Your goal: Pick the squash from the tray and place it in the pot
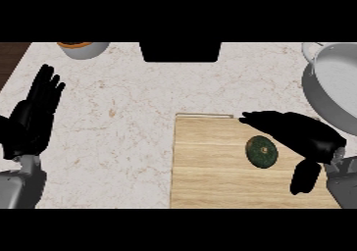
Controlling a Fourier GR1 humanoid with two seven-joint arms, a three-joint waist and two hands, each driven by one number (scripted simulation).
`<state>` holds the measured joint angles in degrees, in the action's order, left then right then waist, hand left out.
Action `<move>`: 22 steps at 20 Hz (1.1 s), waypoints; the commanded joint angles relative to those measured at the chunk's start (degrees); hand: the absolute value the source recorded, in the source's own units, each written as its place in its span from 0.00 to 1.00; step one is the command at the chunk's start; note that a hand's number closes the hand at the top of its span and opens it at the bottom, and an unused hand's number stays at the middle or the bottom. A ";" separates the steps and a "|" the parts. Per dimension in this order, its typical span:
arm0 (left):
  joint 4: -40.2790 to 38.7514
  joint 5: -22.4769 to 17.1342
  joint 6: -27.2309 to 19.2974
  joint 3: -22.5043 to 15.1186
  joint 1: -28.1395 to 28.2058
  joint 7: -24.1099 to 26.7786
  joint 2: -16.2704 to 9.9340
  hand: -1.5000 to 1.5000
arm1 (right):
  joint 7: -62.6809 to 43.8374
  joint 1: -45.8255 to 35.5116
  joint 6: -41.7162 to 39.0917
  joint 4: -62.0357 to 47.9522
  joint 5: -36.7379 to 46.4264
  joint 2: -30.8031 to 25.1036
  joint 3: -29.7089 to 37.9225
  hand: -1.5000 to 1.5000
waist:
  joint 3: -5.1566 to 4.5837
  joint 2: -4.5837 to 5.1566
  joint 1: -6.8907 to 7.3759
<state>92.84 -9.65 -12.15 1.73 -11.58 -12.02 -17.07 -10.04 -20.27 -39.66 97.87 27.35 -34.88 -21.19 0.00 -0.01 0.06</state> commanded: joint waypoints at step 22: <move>0.18 5.35 1.71 1.69 -0.47 -0.49 5.06 0.50 | 21.17 1.25 9.61 -17.92 25.36 7.59 -1.84 1.00 | 0.03 0.13 0.32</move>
<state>93.37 -5.83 -9.54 4.57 -12.01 -13.09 -13.44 3.93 -18.47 -34.15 83.99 48.86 -25.87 -20.08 0.01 0.01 0.20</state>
